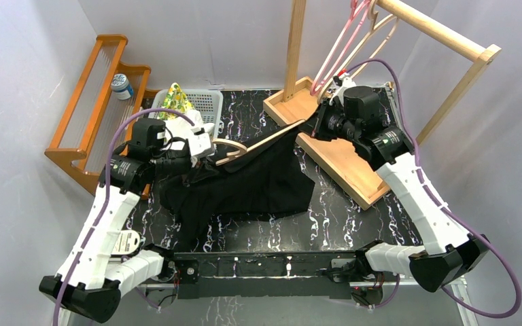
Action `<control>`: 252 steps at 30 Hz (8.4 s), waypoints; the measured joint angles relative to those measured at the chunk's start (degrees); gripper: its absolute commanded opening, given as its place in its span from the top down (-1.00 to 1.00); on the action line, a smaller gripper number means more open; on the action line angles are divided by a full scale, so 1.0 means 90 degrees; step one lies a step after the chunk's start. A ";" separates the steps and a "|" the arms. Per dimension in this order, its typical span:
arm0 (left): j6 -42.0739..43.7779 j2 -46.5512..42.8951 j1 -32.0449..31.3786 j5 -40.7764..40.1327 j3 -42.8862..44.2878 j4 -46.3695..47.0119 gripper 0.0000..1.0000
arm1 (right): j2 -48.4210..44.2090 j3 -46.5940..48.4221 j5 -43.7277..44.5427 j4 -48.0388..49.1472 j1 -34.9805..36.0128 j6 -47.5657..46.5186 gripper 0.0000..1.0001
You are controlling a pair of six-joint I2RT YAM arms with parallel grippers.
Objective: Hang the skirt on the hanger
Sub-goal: Hang the skirt on the hanger.
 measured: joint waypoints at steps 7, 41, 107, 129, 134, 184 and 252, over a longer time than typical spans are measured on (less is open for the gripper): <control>0.0063 0.0440 -0.0010 -0.0085 0.0039 -0.0090 1.00 | 0.0044 -0.0158 0.0860 -0.0712 0.0095 -0.0214 1.00; -0.0012 0.1137 0.0012 -0.0765 0.0265 -0.0862 1.00 | 0.0260 -0.0153 -0.0364 -0.0199 0.0440 -0.1768 1.00; -0.0493 0.0505 -0.0041 0.0085 0.0243 0.0143 1.00 | -0.0364 -0.0049 -0.0318 0.1088 0.2674 -0.1938 -0.04; -0.0308 0.0607 -0.0044 0.0410 -0.0172 -0.0189 1.00 | 0.0663 0.0906 -0.1270 0.0136 0.2679 -0.4566 -0.19; -0.0245 0.0549 -0.0044 0.0379 -0.0255 -0.0226 1.00 | 0.1467 0.1481 -0.1906 -0.0296 0.2681 -0.5314 -0.14; -0.0304 -0.0194 -0.0073 -0.0415 -0.0153 -0.0216 -0.05 | 0.2110 0.1649 -0.4014 -0.1037 0.1785 -0.5751 1.00; -0.0942 0.0699 -0.0073 0.0964 0.1406 0.0236 0.94 | -0.0474 0.0515 -0.3082 -0.1455 0.1426 -0.5763 1.00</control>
